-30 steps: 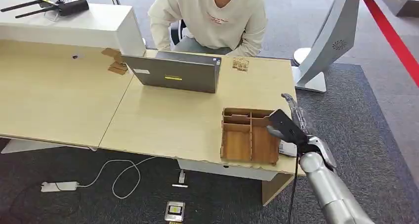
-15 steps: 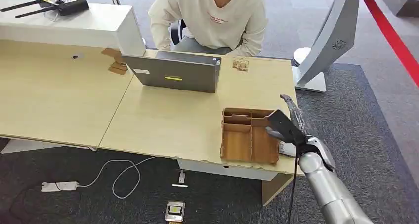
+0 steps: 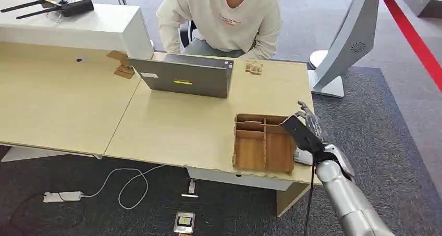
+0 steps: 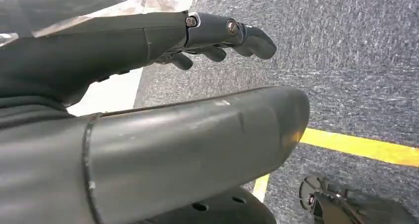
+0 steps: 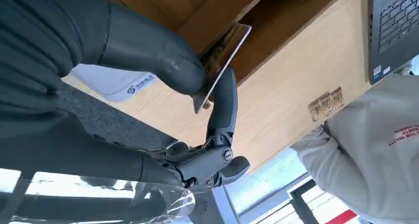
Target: Pass the card to the sensor for recognition and then transmit it.
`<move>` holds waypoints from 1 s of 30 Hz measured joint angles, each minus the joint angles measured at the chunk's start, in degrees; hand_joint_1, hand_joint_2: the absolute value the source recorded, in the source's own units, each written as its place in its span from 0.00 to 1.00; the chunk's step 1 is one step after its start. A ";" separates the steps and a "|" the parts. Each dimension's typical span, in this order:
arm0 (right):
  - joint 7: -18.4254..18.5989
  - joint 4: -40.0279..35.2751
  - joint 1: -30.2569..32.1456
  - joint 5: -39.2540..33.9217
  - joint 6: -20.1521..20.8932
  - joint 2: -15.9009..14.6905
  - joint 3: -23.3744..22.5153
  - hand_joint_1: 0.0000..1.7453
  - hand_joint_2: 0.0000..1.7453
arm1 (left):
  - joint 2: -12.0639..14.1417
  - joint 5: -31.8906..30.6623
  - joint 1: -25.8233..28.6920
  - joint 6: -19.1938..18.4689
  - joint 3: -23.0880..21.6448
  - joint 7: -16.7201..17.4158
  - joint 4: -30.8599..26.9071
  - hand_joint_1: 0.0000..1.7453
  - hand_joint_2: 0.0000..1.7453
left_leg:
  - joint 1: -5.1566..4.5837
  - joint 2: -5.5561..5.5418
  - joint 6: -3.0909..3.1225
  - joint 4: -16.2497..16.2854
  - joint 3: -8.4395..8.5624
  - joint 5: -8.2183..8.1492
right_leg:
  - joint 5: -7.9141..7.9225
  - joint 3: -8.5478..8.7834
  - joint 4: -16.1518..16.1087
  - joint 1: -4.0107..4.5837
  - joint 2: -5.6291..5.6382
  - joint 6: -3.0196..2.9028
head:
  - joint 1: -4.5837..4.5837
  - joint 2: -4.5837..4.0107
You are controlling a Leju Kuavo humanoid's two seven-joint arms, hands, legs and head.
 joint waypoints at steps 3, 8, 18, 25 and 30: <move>0.13 -0.15 0.01 -0.28 0.04 0.00 0.00 1.00 1.00 | 0.00 -0.04 0.00 0.04 0.00 -0.50 0.00 0.00 0.00 | 0.00 0.00 0.00 0.00 0.00 0.00 | 0.00 0.00 0.00 0.00 0.00 0.00 | 0.00 0.00; 0.26 -1.18 0.49 -0.66 -0.04 0.02 0.00 1.00 1.00 | 0.02 -0.15 0.00 0.24 0.00 -1.47 0.00 0.00 0.00 | 0.00 0.00 0.00 -0.01 -0.01 0.00 | 0.00 -0.01 0.00 0.00 0.00 0.00 | 0.00 0.00; 0.83 -5.35 1.17 -0.96 -2.86 -0.04 -0.54 1.00 1.00 | 0.02 -0.50 -0.01 0.68 0.00 -2.93 0.00 0.00 0.00 | -0.01 0.02 0.00 0.01 0.00 0.00 | 0.01 -0.01 0.00 0.00 0.00 -0.01 | 0.00 0.00; 3.89 -16.63 -4.55 -1.25 -5.57 -2.62 -6.05 1.00 1.00 | 0.04 -0.87 0.01 1.44 0.00 -5.22 0.00 0.00 0.00 | -0.02 0.02 0.01 0.03 0.00 0.01 | 0.03 -0.01 0.00 -0.06 0.00 0.01 | 0.00 0.00; 3.89 -19.50 -7.69 -1.25 -6.32 -3.98 -9.18 1.00 1.00 | 0.07 -0.90 0.01 1.57 0.00 -5.27 -0.02 0.00 0.00 | -0.03 0.02 0.01 0.05 0.00 0.01 | 0.05 0.00 0.00 -0.07 0.01 0.04 | 0.00 0.00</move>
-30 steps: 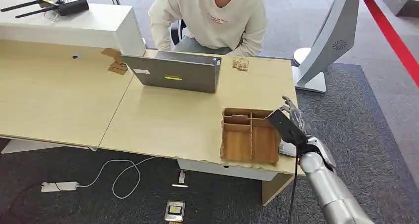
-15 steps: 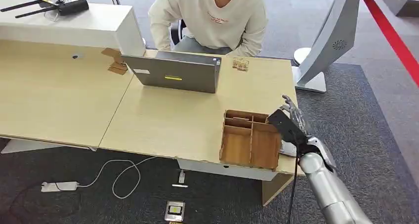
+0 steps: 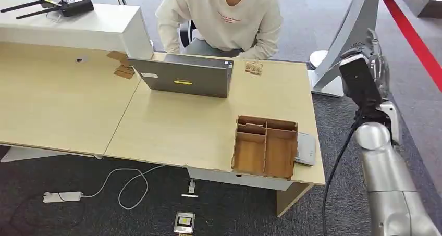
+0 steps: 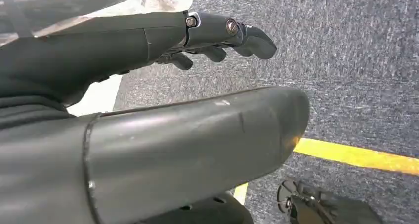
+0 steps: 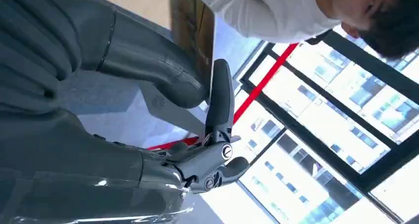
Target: Pass the card to the sensor for recognition and then transmit it.
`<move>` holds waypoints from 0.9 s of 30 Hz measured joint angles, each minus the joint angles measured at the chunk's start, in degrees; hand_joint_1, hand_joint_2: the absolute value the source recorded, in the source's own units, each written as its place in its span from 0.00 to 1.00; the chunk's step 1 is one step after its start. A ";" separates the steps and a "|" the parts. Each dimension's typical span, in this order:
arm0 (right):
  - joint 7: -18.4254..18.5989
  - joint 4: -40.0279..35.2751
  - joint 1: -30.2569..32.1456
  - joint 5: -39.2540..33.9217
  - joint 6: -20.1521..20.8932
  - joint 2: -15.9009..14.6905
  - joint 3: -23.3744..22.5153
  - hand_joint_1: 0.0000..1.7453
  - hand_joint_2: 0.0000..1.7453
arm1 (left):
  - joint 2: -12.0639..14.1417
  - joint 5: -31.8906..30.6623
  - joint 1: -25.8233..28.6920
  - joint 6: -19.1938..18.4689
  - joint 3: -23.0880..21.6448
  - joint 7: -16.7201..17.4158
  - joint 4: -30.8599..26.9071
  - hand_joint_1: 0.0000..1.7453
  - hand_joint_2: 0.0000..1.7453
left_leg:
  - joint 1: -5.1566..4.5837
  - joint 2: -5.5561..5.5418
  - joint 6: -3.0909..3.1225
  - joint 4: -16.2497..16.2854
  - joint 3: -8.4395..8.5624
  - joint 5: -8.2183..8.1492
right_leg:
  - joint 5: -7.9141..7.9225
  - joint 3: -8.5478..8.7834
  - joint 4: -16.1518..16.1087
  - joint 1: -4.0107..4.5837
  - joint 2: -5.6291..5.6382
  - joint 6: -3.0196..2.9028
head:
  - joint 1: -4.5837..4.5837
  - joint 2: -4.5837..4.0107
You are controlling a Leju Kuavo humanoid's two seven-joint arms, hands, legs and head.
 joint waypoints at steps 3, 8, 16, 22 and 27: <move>-0.39 -0.28 -1.06 0.00 -0.98 -0.22 -1.16 1.00 1.00 | 0.00 0.04 0.00 0.04 0.00 -0.02 -0.02 0.00 0.00 | 0.00 -0.02 0.00 0.00 0.00 0.00 | 0.00 0.00 0.00 0.01 0.00 0.00 | 0.00 0.00; -0.46 -0.28 -2.11 -0.09 -1.26 -0.52 -2.32 1.00 1.00 | -0.02 0.07 0.00 0.04 0.00 -0.04 -0.11 0.00 0.00 | 0.00 -0.01 0.00 -0.01 0.00 0.00 | 0.00 0.00 0.01 0.04 0.00 0.00 | 0.00 0.00; -0.85 1.16 -1.46 2.39 -0.81 0.13 -2.40 1.00 1.00 | 0.33 0.00 -0.01 -1.49 -0.07 -0.85 -0.17 0.00 0.00 | 0.01 -0.01 0.00 -0.03 -0.03 0.00 | 0.00 0.03 0.02 0.06 0.00 0.00 | 0.00 0.00; -3.71 8.26 -3.14 5.31 -0.35 3.65 -0.15 1.00 1.00 | 1.29 -0.02 -0.14 -4.37 -0.28 -0.81 -0.20 0.00 0.00 | 0.03 -0.02 -0.04 -0.06 -0.04 0.03 | 0.00 0.01 0.06 0.09 0.00 -0.01 | 0.00 0.00; -6.71 16.25 -6.05 6.23 -0.24 8.27 2.61 1.00 1.00 | 2.76 -0.02 -0.29 -8.07 -0.66 -0.31 -0.20 0.00 0.00 | 0.08 -0.06 -0.07 -0.06 -0.06 0.05 | -0.01 -0.01 0.09 0.13 -0.01 -0.02 | 0.00 0.00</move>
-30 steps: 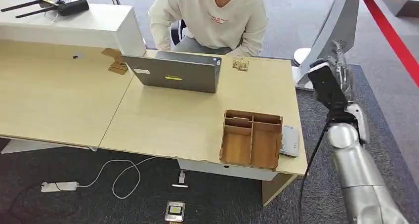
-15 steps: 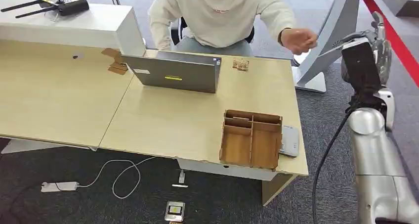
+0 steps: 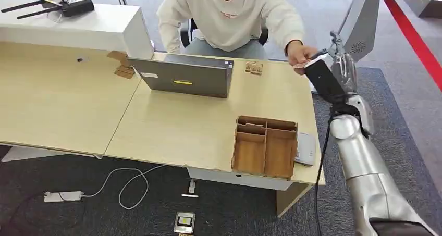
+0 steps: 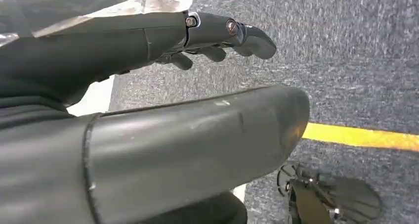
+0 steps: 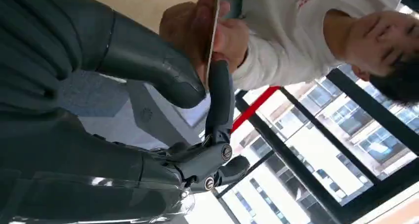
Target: Pass the card to the sensor for recognition and then transmit it.
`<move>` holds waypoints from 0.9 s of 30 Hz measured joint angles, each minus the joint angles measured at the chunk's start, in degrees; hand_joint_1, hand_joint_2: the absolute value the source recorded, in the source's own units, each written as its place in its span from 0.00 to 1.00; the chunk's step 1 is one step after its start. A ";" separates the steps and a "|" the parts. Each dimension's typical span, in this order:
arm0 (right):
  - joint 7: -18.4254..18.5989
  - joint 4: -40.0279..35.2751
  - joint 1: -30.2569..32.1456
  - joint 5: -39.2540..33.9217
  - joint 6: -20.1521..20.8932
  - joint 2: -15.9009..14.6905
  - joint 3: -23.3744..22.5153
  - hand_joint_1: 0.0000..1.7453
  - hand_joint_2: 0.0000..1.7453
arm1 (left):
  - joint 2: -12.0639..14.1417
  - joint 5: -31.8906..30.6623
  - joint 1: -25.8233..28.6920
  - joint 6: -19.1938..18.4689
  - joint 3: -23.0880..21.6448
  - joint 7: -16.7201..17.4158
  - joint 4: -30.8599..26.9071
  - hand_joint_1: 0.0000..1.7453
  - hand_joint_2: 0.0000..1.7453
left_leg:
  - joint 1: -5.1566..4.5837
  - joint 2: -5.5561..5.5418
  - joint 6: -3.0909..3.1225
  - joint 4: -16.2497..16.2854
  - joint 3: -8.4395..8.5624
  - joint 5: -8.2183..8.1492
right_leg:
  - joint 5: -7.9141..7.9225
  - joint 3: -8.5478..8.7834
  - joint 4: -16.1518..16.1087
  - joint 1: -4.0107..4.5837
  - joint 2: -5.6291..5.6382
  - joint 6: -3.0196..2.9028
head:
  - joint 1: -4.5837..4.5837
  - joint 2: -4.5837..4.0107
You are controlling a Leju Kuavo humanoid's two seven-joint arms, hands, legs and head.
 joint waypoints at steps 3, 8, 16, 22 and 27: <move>-0.78 3.35 -0.38 0.28 -0.09 2.42 1.31 1.00 1.00 | 0.91 0.00 -0.08 -1.22 0.00 0.78 0.00 0.00 0.00 | 0.00 -0.02 0.00 0.00 -0.01 0.00 | -0.03 0.00 0.00 0.00 -0.01 -0.03 | 0.02 0.00; -1.66 8.06 -1.06 -0.04 -1.05 5.11 2.62 0.00 1.00 | 2.12 0.00 -0.18 -2.88 0.00 2.06 0.00 0.00 0.00 | 0.00 -0.01 0.00 0.00 -0.02 -0.01 | -0.03 -0.01 -0.03 -0.01 -0.01 -0.04 | 0.02 0.00; -1.59 13.68 -3.15 -2.74 -5.47 6.01 3.04 0.00 1.00 | 3.74 0.00 -0.16 -4.76 0.00 3.30 0.02 0.00 0.00 | -0.02 0.01 0.01 0.04 0.00 0.00 | -0.02 -0.04 -0.05 -0.04 -0.01 -0.03 | 0.02 0.00; -3.35 16.65 -5.22 -9.58 -13.43 3.14 1.26 0.00 1.00 | 4.30 0.00 -0.05 -6.19 0.20 4.15 0.07 0.00 0.00 | -0.04 0.01 0.01 0.09 0.02 -0.01 | -0.02 -0.07 -0.07 -0.05 -0.01 -0.03 | 0.00 0.00; -5.97 16.80 -4.26 -17.95 -21.10 -1.87 -2.96 0.00 1.00 | 4.52 0.31 0.16 -8.26 0.57 4.98 0.04 0.00 0.00 | -0.03 -0.03 0.06 0.12 0.01 -0.05 | -0.02 0.00 -0.11 -0.06 -0.06 -0.02 | 0.04 0.00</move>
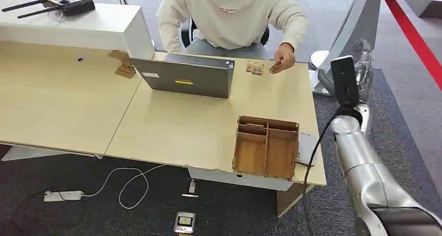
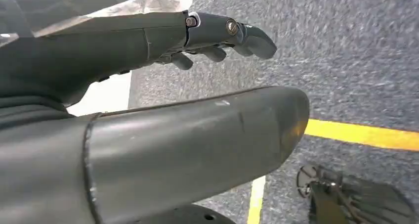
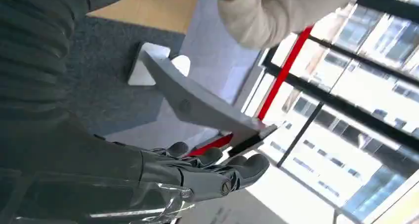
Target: Pass the card to the sensor for recognition and then transmit it.
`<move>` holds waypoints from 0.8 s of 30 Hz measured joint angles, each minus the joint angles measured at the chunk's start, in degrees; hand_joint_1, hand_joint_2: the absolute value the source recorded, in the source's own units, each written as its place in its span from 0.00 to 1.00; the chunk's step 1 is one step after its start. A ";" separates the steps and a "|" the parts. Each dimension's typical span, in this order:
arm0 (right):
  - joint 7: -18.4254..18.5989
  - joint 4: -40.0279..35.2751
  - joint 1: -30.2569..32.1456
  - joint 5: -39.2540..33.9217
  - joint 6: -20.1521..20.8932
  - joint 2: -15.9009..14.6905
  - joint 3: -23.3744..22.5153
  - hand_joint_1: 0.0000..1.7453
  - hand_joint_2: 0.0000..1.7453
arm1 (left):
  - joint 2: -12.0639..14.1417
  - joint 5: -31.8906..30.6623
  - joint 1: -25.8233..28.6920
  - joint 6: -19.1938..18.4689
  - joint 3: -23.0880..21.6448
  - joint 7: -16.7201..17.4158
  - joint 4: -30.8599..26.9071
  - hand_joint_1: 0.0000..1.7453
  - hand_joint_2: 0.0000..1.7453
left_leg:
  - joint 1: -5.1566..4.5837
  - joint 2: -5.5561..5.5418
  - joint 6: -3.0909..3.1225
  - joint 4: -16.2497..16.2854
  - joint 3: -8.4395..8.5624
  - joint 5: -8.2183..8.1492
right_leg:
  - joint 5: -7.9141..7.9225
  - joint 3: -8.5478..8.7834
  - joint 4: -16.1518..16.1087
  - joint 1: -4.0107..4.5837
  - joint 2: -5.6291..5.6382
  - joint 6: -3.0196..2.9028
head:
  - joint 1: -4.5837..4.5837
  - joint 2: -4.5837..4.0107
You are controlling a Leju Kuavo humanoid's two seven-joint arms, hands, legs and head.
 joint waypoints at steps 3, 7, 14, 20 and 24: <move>0.40 0.02 2.08 -1.55 -1.62 -3.21 -2.27 0.00 1.00 | 0.26 0.44 0.09 -1.14 0.04 0.50 0.00 0.00 0.00 | -0.03 0.10 0.04 0.00 0.06 -0.05 | 0.02 -0.02 -0.02 0.00 0.13 0.01 | -0.04 0.00; 1.82 0.70 6.63 -2.25 -3.78 -7.19 -5.55 0.00 1.00 | 0.46 1.09 0.08 -2.56 0.09 1.55 0.02 0.00 0.00 | -0.02 -0.01 0.06 0.00 0.07 -0.06 | 0.00 0.08 -0.06 0.01 0.02 0.03 | 0.00 0.00; 10.40 6.18 17.71 3.54 -8.24 -11.86 -7.91 0.00 1.00 | -0.02 2.23 0.13 -1.05 0.09 2.07 0.28 0.00 0.00 | 0.00 -0.01 0.08 -0.01 0.05 -0.10 | -0.04 0.01 -0.08 0.01 0.01 0.04 | -0.09 0.00; 16.21 10.82 26.62 3.50 -7.65 -14.42 -9.15 0.00 1.00 | -2.69 2.45 0.10 7.10 0.09 3.15 0.37 0.00 0.00 | -0.01 -0.01 0.10 -0.01 0.03 -0.16 | -0.06 0.02 -0.10 0.00 0.02 0.05 | -0.04 0.00; 22.87 13.97 33.15 3.24 -5.00 -15.67 -10.12 0.00 1.00 | -4.66 3.21 0.17 11.68 0.09 3.56 0.37 0.00 0.00 | -0.02 -0.08 0.16 -0.01 0.08 -0.20 | -0.15 0.11 -0.16 -0.01 -0.06 0.17 | -0.04 0.00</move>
